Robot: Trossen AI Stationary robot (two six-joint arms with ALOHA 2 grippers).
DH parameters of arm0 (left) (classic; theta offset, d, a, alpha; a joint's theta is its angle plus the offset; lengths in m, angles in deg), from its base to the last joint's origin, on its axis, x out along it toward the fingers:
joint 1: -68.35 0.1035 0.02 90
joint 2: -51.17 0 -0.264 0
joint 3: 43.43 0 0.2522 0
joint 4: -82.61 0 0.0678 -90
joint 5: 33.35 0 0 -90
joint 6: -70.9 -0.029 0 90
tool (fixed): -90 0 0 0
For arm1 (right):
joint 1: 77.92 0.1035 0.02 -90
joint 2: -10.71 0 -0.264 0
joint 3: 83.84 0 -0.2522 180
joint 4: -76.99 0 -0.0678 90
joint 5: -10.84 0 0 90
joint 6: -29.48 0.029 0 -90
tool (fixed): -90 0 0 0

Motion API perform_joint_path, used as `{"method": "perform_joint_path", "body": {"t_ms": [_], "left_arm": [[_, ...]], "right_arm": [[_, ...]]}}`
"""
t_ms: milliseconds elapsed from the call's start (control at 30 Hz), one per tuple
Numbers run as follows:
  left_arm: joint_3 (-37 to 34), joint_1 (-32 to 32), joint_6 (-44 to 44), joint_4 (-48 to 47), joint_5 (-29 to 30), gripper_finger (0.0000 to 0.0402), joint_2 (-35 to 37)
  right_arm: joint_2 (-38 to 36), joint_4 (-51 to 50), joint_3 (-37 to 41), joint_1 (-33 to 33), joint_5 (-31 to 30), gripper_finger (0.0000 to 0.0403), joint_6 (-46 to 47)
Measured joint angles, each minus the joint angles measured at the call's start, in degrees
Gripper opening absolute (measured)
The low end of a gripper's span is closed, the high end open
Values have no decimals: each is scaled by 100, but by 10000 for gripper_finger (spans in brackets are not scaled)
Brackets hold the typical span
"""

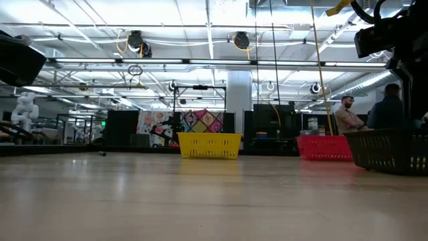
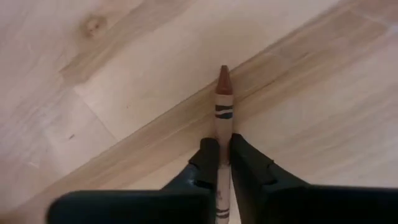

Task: Sort crayons
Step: Put the brown crayon into the red bin

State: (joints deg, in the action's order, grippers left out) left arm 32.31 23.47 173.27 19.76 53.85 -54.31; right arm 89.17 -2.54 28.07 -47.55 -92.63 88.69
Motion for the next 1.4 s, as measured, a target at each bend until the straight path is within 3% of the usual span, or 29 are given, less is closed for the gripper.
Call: {"method": "perform_joint_path", "body": {"t_ms": [100,467,800,1167,1400], "left_arm": [[-4,-2,-260,-8,-27,8,-4],[47,-17,-974,33,165,3,-8],[260,248,-1724,211,1183,1,318],[264,984,-3309,819,1965,1,802],[268,1434,-4712,2092,2237,1,807]], "right_arm": [[0,0,0,0,14,96,6],[0,0,0,0,19,96,9],[0,149,-1,0,23,96,10],[0,1668,-1,0,23,96,-833],[0,3180,-2,113,17,96,-1958]]}}
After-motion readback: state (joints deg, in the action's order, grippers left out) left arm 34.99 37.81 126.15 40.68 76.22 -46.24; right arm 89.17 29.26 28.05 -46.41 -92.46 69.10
